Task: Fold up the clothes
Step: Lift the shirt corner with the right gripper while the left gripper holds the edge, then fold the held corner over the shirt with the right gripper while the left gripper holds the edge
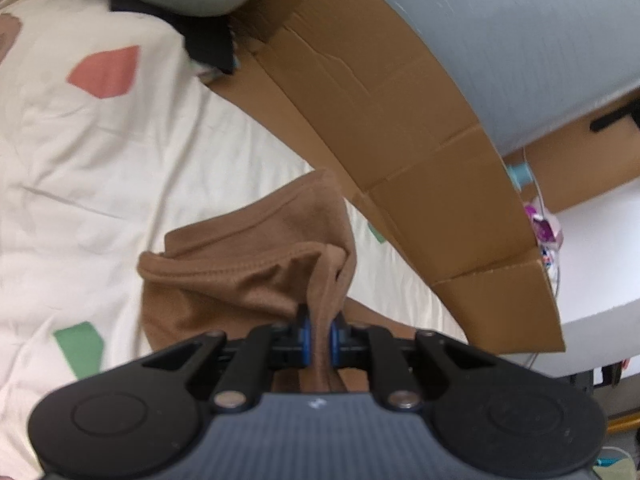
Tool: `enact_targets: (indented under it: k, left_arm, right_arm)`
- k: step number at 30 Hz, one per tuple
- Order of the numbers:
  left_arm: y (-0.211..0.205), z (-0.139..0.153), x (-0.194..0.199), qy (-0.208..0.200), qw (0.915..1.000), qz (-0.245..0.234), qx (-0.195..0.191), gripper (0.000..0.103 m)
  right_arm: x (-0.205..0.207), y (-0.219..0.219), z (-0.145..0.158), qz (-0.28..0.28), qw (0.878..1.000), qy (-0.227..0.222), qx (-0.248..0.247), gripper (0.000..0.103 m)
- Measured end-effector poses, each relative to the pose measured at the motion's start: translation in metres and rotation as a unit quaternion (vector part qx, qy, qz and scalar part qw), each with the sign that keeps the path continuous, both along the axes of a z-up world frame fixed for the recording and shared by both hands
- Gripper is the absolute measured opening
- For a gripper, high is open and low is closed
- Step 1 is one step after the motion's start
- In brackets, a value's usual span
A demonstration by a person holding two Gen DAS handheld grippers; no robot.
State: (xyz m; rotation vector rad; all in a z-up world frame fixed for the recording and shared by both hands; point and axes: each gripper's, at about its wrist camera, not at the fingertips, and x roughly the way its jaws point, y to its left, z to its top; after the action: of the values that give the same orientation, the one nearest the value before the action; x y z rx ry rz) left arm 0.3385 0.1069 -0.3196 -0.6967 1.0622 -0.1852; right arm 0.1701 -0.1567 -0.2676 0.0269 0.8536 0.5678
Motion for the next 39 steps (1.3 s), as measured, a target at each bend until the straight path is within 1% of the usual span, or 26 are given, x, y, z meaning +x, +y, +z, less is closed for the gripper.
enact_targets:
  k: [2, 7, 13, 19, 23, 28, 33, 37, 39]
  left_arm:
    - [-0.011, -0.001, 0.003, 0.002, 1.0, -0.007, 0.006, 0.01]
    - [-0.037, -0.002, 0.01, 0.009, 0.9994, -0.022, 0.025, 0.01]
    - [-0.069, -0.005, 0.019, 0.018, 0.9975, -0.047, 0.05, 0.01]
    - [-0.103, -0.008, 0.023, 0.017, 0.994, -0.08, 0.072, 0.01]
    - [-0.124, -0.012, 0.025, 0.018, 0.9921, -0.095, 0.08, 0.01]
    - [-0.152, -0.019, 0.028, 0.02, 0.9886, -0.115, 0.095, 0.01]
    - [-0.181, -0.029, 0.033, 0.023, 0.9864, -0.123, 0.107, 0.01]
    - [-0.198, -0.035, 0.039, 0.026, 0.9855, -0.122, 0.116, 0.01]
    - [-0.206, -0.036, 0.041, 0.028, 0.9848, -0.124, 0.119, 0.01]
  right_arm:
    - [0.0, -0.01, -0.005, -0.008, 1.0, 0.007, 0.006, 0.001]
    - [0.005, -0.014, -0.005, -0.027, 0.999, 0.029, 0.028, 0.001]
    - [0.004, -0.02, -0.011, -0.053, 0.997, 0.043, 0.039, 0.001]
    - [-0.002, -0.042, -0.03, -0.077, 0.994, 0.064, 0.041, 0.001]
    - [-0.005, -0.057, -0.039, -0.095, 0.992, 0.074, 0.043, 0.001]
    - [-0.004, -0.077, -0.048, -0.114, 0.988, 0.093, 0.055, 0.001]
    - [0.002, -0.104, -0.062, -0.146, 0.977, 0.124, 0.09, 0.001]
    - [0.007, -0.138, -0.076, -0.18, 0.962, 0.155, 0.134, 0.001]
    - [0.008, -0.149, -0.08, -0.189, 0.958, 0.161, 0.145, 0.001]
